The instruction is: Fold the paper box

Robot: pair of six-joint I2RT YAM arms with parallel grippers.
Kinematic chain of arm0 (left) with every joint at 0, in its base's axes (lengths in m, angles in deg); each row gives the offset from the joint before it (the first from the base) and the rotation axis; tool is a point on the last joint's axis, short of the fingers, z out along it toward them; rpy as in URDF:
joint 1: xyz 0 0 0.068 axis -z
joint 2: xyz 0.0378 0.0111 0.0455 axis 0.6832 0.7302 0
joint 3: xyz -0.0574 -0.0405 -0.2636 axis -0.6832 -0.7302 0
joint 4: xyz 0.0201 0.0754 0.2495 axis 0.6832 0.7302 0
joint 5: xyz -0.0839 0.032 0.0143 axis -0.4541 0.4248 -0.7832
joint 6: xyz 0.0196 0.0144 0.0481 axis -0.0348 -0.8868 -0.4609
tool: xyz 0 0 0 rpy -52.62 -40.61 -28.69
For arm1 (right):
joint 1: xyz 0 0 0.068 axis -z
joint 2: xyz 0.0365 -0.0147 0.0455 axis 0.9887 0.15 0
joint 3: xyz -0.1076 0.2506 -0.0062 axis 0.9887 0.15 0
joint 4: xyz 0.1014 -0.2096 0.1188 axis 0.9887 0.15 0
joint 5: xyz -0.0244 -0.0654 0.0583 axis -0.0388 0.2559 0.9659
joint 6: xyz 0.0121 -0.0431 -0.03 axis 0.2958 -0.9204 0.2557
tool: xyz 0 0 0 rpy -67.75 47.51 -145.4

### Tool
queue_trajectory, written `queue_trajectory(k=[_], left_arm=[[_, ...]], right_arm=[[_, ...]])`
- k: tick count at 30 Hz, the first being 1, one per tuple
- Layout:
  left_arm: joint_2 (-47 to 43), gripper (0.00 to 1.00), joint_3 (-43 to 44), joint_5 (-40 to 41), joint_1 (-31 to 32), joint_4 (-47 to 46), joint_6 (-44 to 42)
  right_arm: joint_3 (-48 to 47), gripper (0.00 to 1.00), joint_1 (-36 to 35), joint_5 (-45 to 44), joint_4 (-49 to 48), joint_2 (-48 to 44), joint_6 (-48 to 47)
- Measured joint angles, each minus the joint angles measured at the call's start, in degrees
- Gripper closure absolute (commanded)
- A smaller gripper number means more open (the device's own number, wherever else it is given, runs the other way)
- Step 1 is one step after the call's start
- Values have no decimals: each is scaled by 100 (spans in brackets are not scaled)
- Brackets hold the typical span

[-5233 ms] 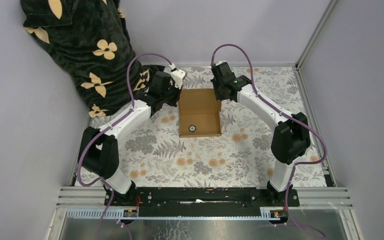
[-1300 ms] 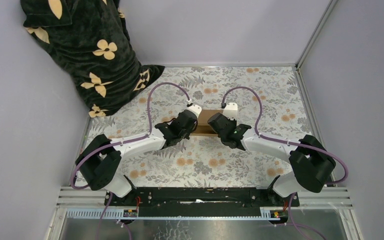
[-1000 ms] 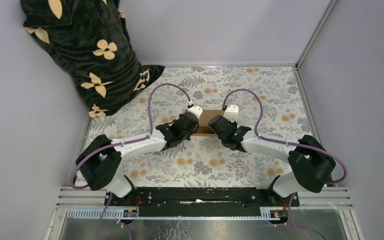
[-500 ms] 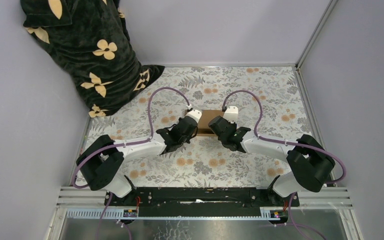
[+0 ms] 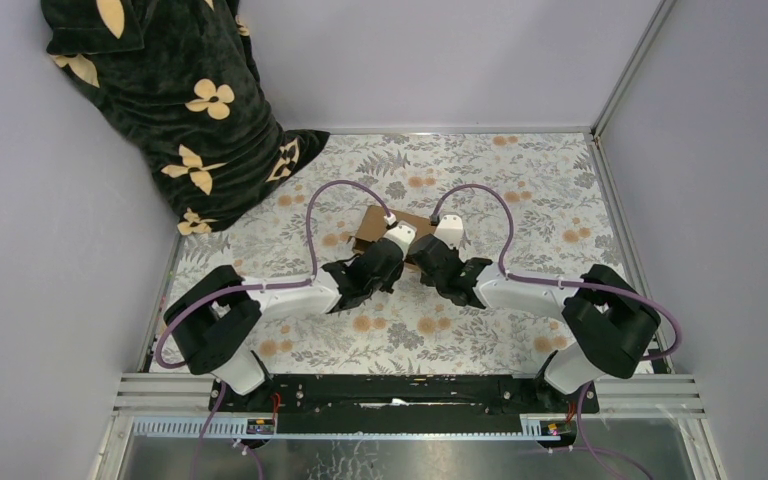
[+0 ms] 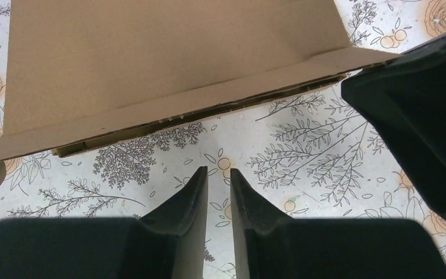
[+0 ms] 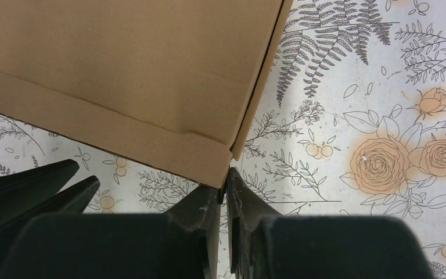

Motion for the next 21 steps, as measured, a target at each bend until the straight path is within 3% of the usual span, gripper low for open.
queue_trajectory(k=[9,21], left_arm=[[-129,75,-192,-404,0,-129,22],[-1550,72,-149,-1698,-7,319,44]], right_arm=[[0,87,0,2,-37,66,17],[0,87,0,-13,-33,105,13]])
